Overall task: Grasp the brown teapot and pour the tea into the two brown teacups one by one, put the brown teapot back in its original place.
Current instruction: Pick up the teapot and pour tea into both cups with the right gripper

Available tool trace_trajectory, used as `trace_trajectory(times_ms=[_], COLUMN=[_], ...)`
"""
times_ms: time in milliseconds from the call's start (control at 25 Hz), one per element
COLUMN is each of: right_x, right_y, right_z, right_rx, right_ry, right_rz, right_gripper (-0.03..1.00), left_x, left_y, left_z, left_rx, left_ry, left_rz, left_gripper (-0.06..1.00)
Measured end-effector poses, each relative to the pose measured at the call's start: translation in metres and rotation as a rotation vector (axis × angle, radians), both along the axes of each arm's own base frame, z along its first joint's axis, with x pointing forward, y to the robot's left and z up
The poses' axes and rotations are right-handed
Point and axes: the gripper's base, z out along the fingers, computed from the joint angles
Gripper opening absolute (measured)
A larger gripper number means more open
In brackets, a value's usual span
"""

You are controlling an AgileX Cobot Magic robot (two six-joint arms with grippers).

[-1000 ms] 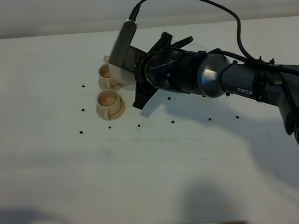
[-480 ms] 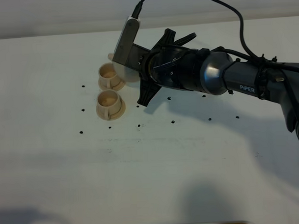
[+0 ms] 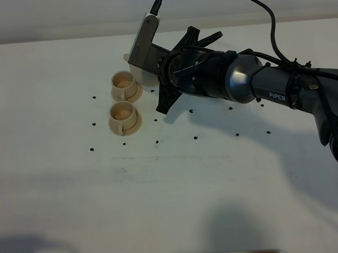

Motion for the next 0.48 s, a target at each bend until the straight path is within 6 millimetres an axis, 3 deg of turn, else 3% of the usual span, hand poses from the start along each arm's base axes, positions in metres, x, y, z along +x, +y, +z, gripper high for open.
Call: trace_trajectory(times_ms=[480], right_x=[0.001], right_y=[0.001], right_z=[-0.009], right_rx=[-0.092], right_ry=[-0.022], right_rz=[0.032], right_gripper=[0.09], left_x=[0.0], left_y=[0.0], left_z=[0.0], left_rx=[0.0], left_ry=[0.0], left_rz=[0.0], left_gripper=[0.6])
